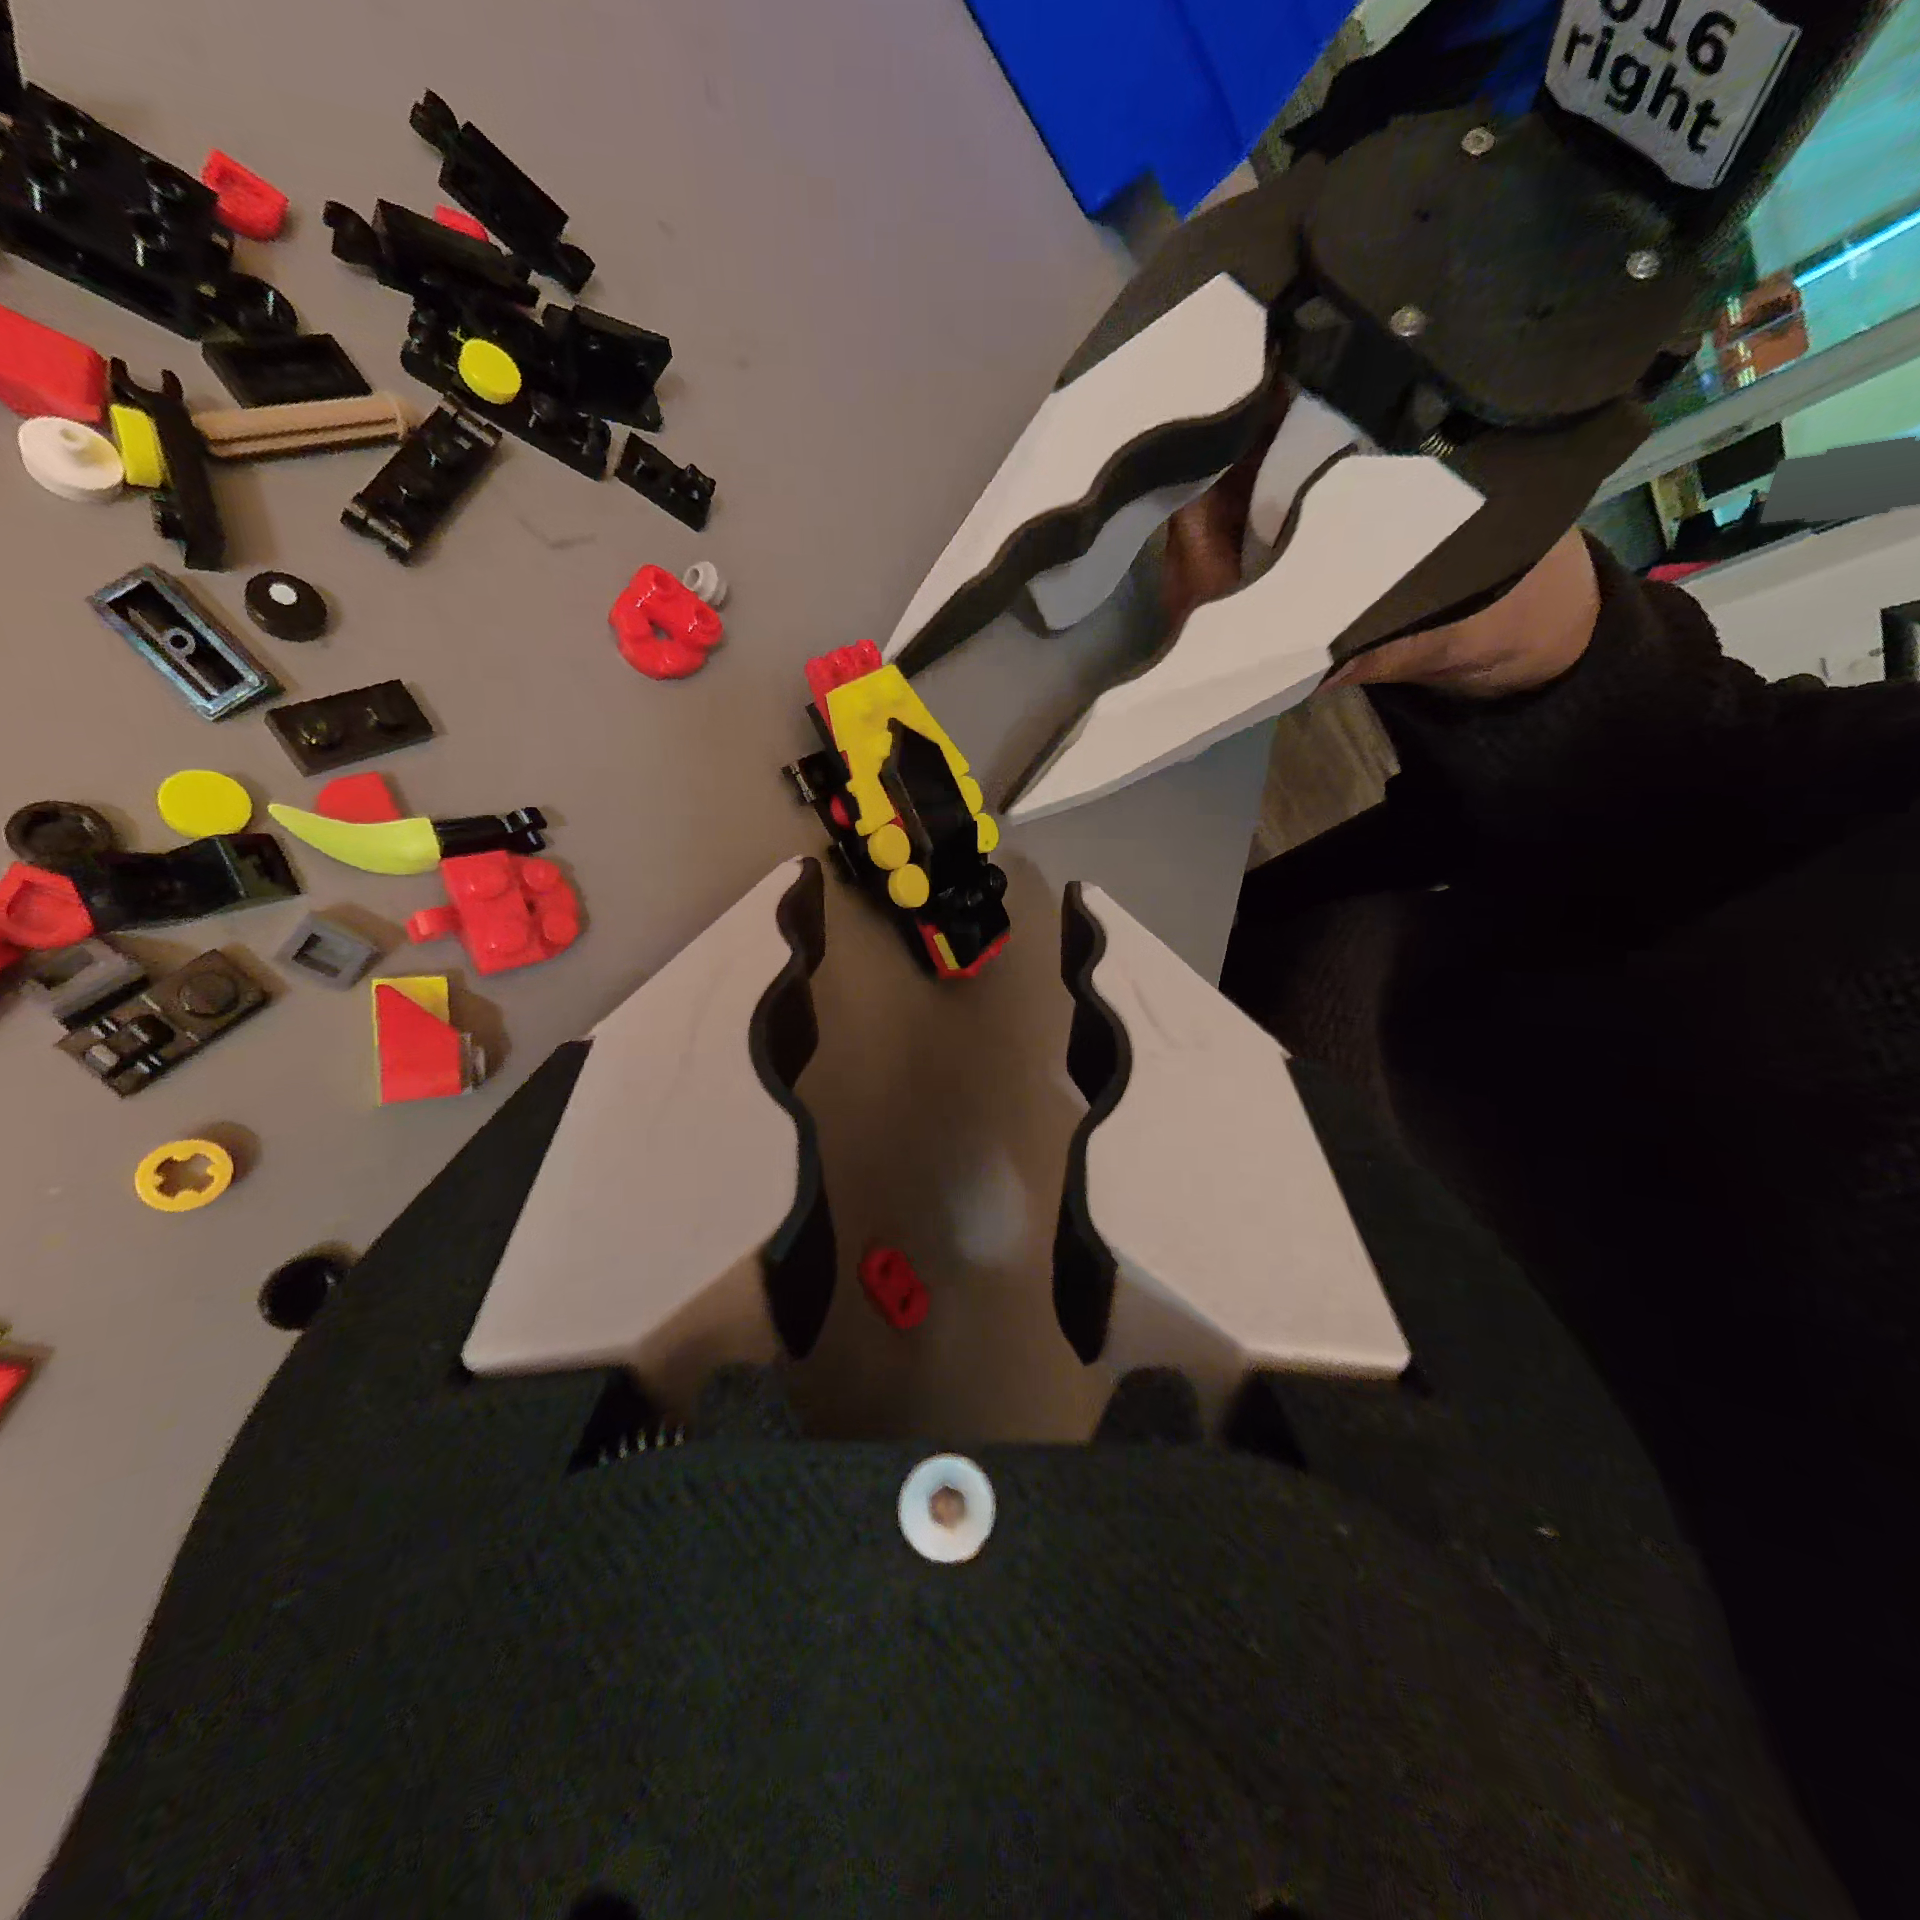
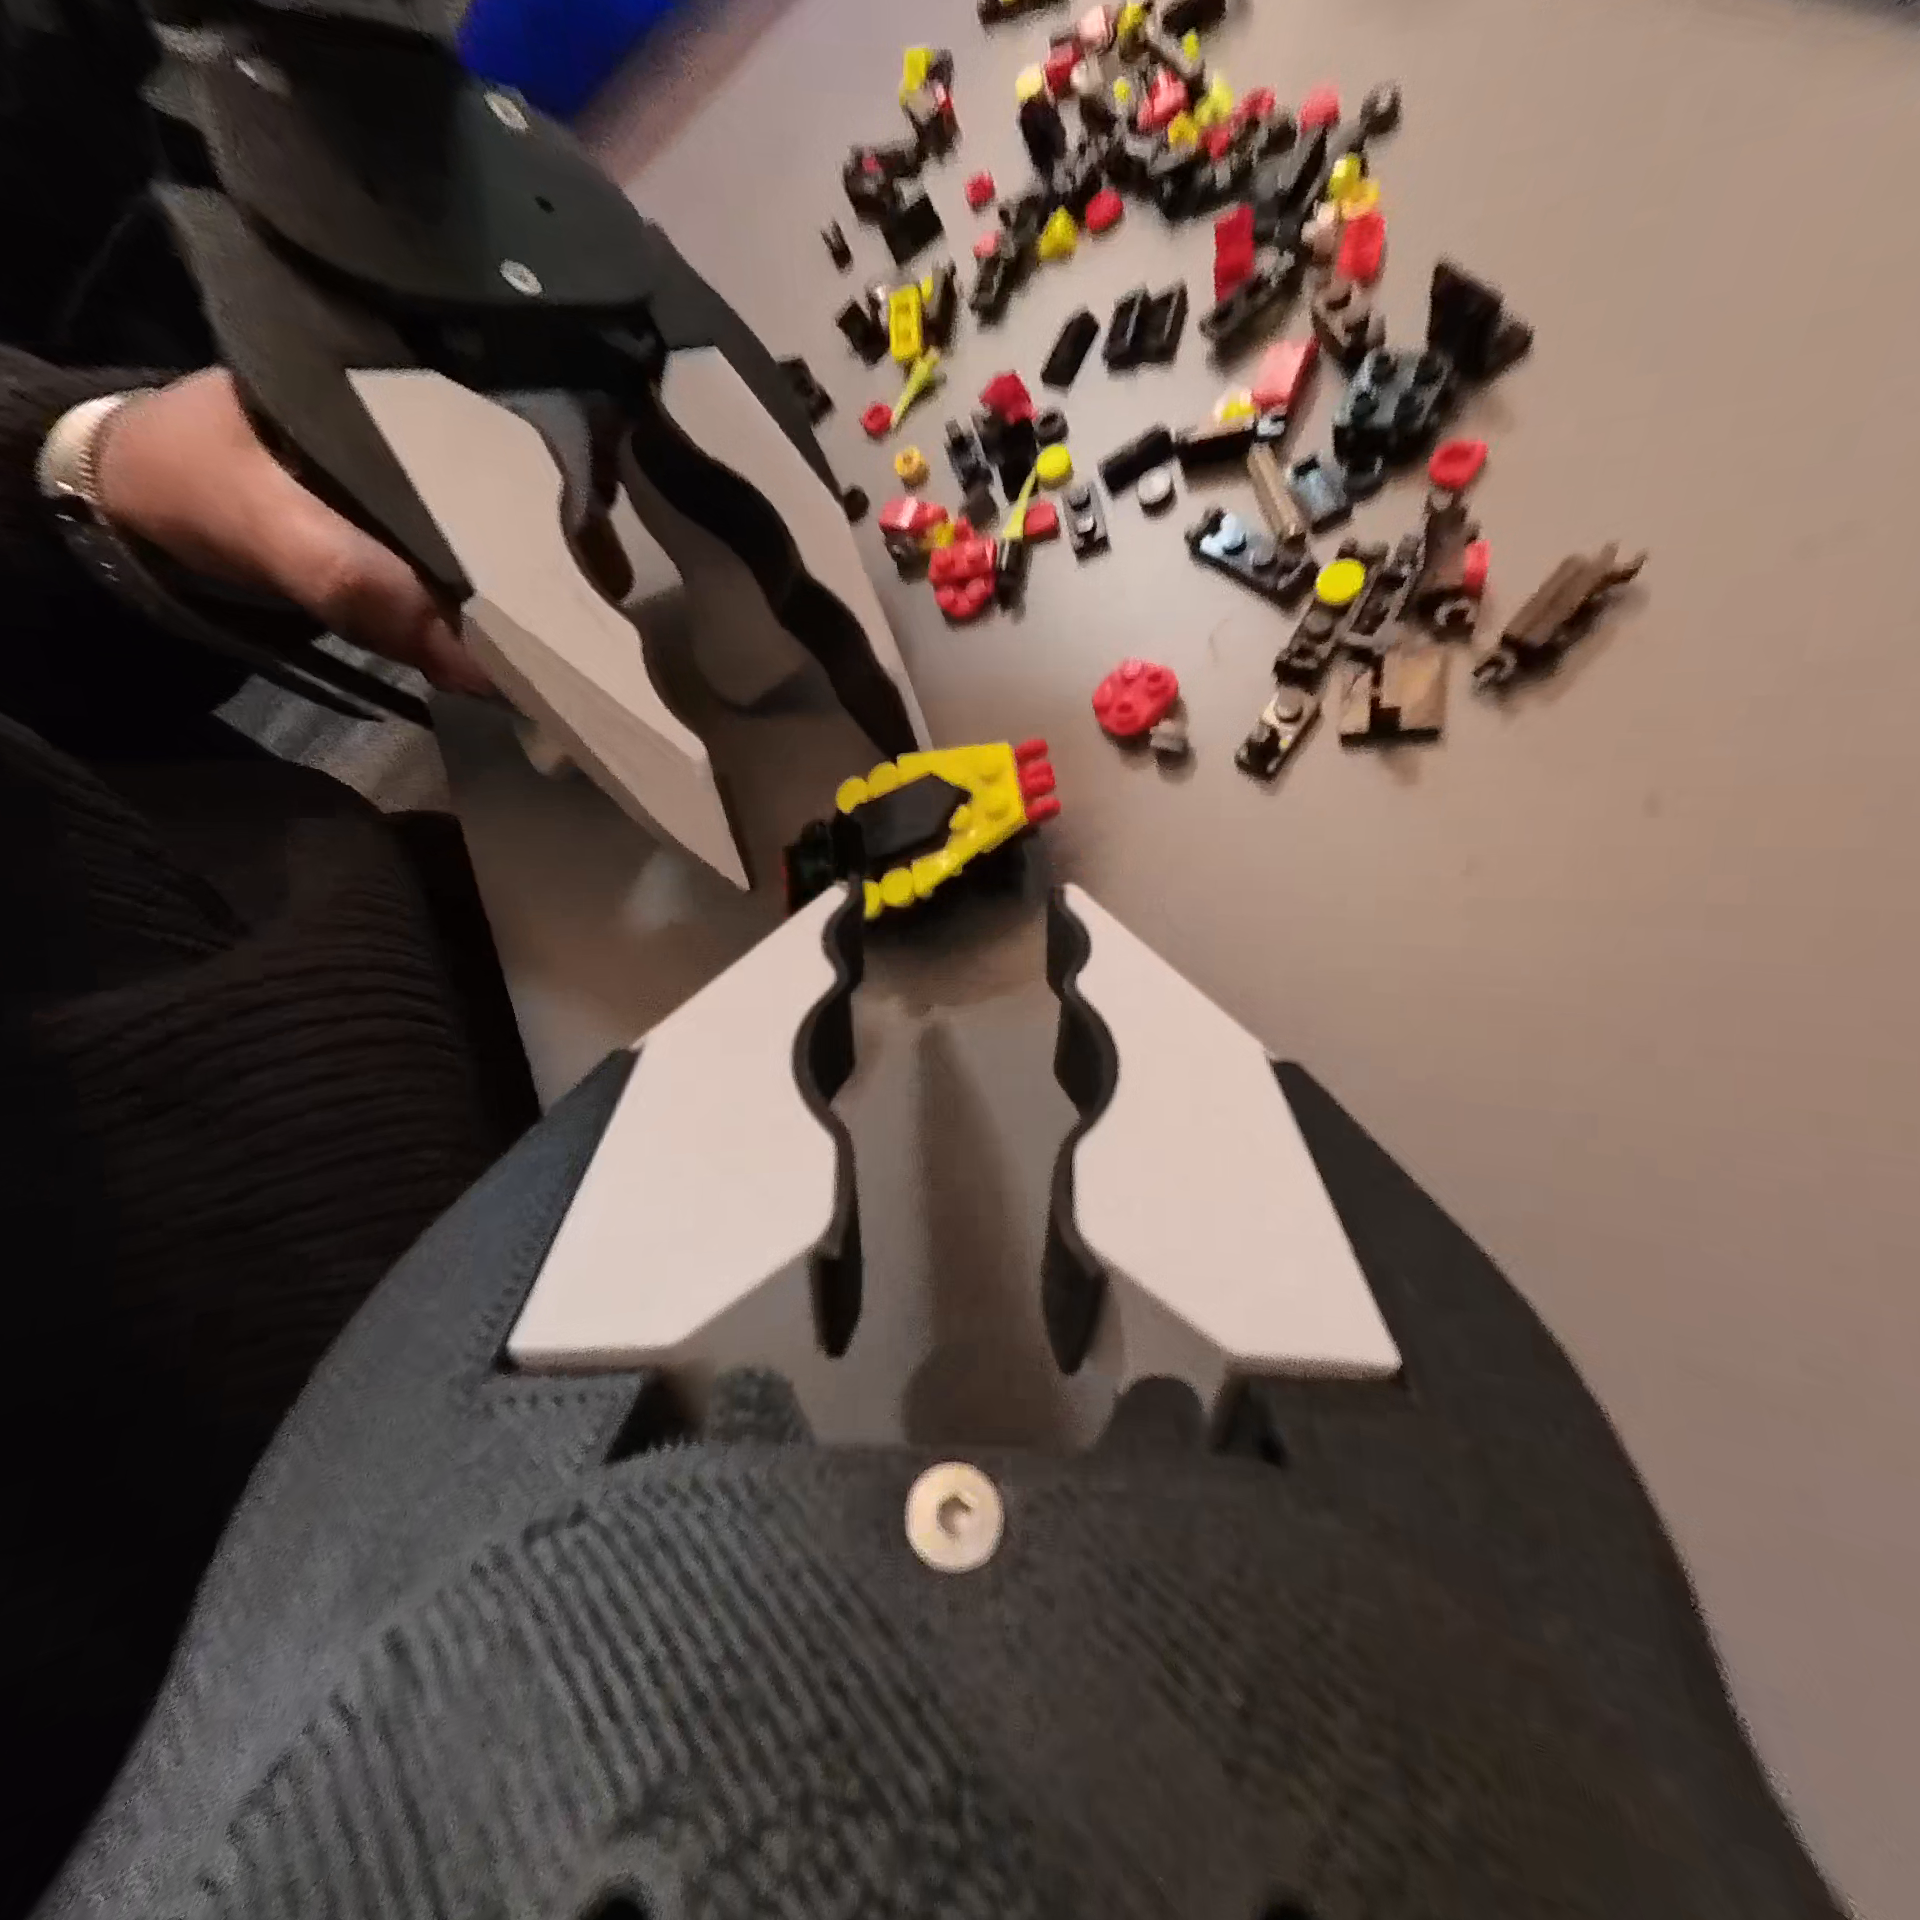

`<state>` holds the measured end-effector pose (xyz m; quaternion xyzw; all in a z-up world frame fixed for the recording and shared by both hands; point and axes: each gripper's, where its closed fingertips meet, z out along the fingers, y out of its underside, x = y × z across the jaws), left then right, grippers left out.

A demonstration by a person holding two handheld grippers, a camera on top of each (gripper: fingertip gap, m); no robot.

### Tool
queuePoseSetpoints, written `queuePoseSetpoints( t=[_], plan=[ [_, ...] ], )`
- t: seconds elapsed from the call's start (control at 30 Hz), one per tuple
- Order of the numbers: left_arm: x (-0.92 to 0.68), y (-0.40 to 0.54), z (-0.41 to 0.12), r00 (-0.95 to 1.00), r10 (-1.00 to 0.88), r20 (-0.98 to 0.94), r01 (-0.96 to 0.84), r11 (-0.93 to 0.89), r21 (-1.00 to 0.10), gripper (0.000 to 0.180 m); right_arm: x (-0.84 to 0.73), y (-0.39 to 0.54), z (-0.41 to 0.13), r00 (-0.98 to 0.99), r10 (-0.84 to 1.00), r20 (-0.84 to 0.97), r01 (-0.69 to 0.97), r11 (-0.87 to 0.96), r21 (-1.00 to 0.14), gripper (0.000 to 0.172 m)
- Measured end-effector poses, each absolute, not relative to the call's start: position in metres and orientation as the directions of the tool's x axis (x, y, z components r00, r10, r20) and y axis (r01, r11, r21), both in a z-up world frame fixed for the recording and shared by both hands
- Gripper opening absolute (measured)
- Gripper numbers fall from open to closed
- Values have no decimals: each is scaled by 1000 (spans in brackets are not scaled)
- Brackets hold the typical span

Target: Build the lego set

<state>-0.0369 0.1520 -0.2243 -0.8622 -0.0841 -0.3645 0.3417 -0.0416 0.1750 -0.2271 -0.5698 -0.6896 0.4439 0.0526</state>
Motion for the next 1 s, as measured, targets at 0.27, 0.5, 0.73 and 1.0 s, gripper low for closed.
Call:
queuePoseSetpoints(
  t=[0.27,0.5,0.73,1.0],
  plan=[
    [-35,153,-226,732,-97,674,388,-754,-530,38,-40,163,-231,-351,805,-479,767,-47,-640,30],
    [-41,153,-216,769,-150,621,347,-718,-603,26,-47,162,-206,-427,802,-417,661,-38,-750,29],
    [-39,158,-182,755,-278,594,350,-596,-723,25,-53,161,-163,-504,789,-352,477,-85,-875,33],
    [-43,161,-166,698,-300,650,443,-532,-722,20,-59,166,-161,-402,823,-401,490,-176,-854,35]
  ],
)
